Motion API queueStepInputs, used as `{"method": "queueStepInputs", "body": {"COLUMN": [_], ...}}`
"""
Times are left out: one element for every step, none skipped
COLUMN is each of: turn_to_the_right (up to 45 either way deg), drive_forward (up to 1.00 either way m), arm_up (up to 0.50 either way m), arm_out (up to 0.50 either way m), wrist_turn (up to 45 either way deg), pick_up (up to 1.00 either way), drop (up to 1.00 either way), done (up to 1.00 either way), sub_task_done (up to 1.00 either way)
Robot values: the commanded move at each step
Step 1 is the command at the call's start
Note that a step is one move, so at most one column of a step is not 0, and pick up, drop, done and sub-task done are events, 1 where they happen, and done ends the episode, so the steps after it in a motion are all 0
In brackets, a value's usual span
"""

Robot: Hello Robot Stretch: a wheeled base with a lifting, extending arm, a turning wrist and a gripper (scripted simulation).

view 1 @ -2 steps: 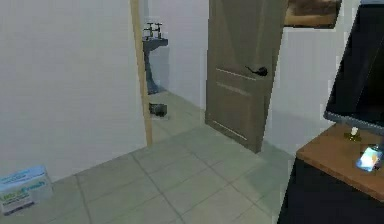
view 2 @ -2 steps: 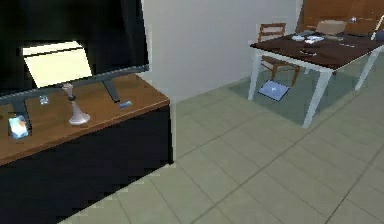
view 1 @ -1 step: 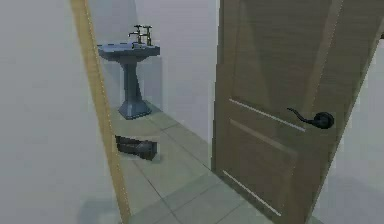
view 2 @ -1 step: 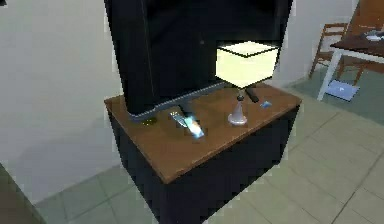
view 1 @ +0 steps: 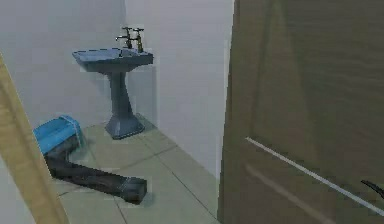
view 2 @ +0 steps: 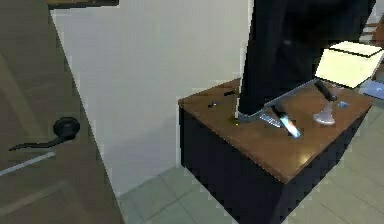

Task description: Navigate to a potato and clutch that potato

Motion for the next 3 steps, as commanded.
{"method": "queueStepInputs", "body": {"turn_to_the_right": [-33.0,0.0,36.0], "drive_forward": [0.00,0.45,0.00], "arm_up": [0.00,0.00,0.00], "arm_out": [0.00,0.00,0.00], "wrist_turn": [0.0,0.0,0.0], "pick_up": [0.00,0.00,0.00], "drop": [0.00,0.00,0.00], "done": [0.00,0.00,0.00], "sub_task_done": [0.00,0.00,0.00]}}
